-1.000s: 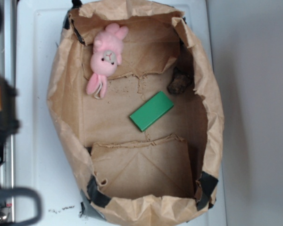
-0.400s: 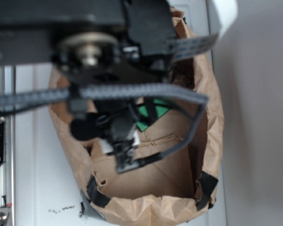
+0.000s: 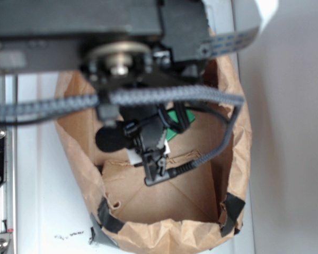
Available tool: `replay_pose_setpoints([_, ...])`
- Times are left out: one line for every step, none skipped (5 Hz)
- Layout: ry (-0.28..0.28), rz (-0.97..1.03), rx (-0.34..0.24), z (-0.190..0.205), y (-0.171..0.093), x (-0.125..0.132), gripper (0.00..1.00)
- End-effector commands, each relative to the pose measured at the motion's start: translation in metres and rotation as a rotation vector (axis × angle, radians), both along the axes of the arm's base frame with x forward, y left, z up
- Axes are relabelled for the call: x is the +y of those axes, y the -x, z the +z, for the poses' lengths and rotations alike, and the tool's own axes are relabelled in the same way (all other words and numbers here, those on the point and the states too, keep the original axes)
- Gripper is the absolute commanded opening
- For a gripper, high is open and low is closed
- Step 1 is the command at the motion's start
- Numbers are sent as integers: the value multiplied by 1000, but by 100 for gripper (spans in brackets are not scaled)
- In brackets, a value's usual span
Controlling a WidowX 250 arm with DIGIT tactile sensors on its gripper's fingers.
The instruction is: Grab the green block.
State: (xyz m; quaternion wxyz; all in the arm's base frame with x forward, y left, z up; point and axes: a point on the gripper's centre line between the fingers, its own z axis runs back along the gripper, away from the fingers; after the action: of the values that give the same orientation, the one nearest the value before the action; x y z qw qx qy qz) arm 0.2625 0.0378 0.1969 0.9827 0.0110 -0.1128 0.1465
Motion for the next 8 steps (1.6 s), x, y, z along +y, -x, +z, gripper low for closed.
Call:
replay_pose_setpoints([-6,3,-41,15,-3,5,100])
replay_pose_setpoints([-6,3,-41,15,-3,5,100])
replay_pose_setpoints([3,147,-36,4,-19,10,100])
replay_pose_setpoints([12,300,-63,-14,-32,16,100])
replay_pose_setpoints([62,377,-90,-32,-38,20,100])
replay_pose_setpoints([82,391,-90,-51,-38,29,100])
replay_pose_setpoints([82,391,-90,-51,-38,29,100])
replay_pose_setpoints([82,391,-90,-51,-38,29,100])
